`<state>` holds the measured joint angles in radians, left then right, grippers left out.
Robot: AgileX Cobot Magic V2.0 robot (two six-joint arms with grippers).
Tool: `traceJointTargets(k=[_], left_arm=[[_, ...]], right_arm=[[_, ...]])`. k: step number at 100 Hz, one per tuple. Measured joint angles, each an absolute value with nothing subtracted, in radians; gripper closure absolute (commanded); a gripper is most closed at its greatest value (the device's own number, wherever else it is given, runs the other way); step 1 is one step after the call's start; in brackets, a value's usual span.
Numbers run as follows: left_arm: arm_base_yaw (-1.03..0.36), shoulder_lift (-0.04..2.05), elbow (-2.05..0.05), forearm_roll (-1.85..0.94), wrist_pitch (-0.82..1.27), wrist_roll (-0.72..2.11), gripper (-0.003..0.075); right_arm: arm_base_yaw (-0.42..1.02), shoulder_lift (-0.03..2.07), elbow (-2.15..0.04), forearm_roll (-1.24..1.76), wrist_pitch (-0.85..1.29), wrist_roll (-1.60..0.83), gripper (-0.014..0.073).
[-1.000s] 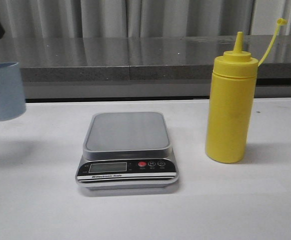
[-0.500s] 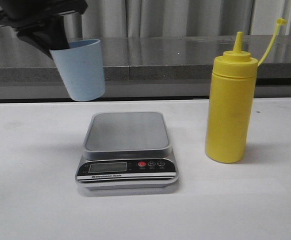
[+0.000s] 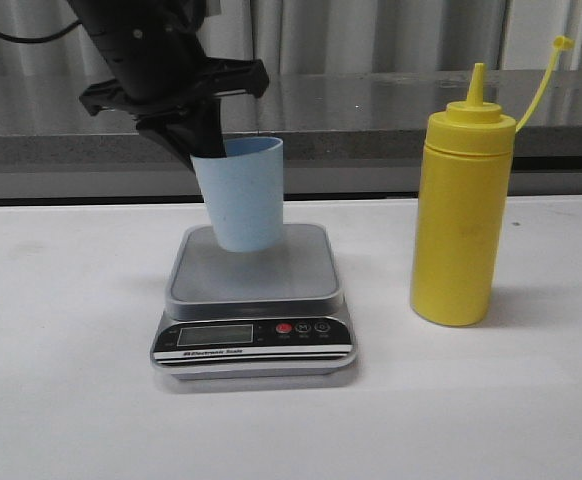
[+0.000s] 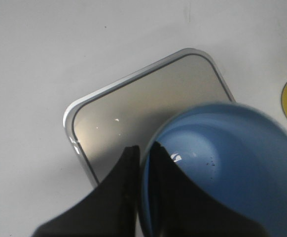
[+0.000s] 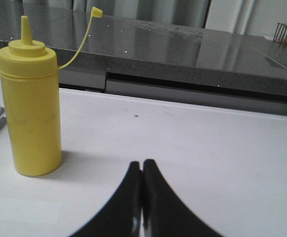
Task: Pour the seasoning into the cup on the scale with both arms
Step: 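Lift the cup with the left gripper and carry it over the scale, then lower the cup onto the scale and open the left gripper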
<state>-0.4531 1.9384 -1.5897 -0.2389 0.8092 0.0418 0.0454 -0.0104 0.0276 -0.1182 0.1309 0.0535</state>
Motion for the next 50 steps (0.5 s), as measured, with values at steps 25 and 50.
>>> traceJointTargets(k=[25,50], left_arm=[[-0.468,1.963,-1.592,-0.237,0.809,0.042,0.0738],[-0.468,1.971,-1.598,-0.23,0.807,0.042,0.0738]], right_arm=[[0.045,-0.01,0.028,-0.118,0.131,0.054,0.066],[0.045,-0.01,0.028,-0.118,0.131,0.054,0.066]])
